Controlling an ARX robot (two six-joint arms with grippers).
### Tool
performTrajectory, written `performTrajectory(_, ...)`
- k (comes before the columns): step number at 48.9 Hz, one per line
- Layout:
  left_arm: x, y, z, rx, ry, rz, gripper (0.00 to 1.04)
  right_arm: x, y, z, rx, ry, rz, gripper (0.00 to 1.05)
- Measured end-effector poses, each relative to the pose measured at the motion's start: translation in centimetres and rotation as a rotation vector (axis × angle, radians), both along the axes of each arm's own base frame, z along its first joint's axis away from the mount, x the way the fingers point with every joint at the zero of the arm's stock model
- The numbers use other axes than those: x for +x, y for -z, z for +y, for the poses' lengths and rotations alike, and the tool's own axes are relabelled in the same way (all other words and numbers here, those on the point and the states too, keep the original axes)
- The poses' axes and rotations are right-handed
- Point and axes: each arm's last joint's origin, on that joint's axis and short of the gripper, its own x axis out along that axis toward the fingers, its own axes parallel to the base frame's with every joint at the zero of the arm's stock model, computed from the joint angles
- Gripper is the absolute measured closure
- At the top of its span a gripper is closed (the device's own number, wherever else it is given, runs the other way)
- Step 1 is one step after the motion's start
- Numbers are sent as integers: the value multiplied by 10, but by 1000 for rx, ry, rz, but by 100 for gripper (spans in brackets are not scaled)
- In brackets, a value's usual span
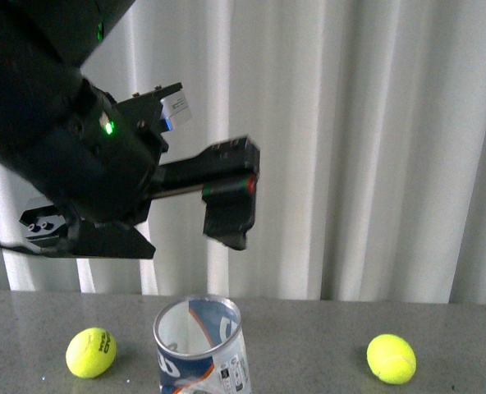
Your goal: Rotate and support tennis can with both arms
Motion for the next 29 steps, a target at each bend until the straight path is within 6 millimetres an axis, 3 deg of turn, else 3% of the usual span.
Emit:
performTrajectory(6, -15, 20, 19, 84, -228, -369, 31, 0, 0, 0, 0, 0, 0, 7)
performTrajectory(13, -46, 33, 52, 43, -304, -579, 53, 0, 0, 0, 0, 0, 0, 7)
performTrajectory(20, -79, 57, 82, 55, -322, -598, 81, 0, 0, 0, 0, -1, 0, 7)
performTrajectory(25, -93, 71, 90, 62, -301, -579, 97, 0, 0, 0, 0, 0, 0, 7)
performTrajectory(29, -104, 77, 96, 64, -293, -580, 101, 0, 0, 0, 0, 0, 0, 7)
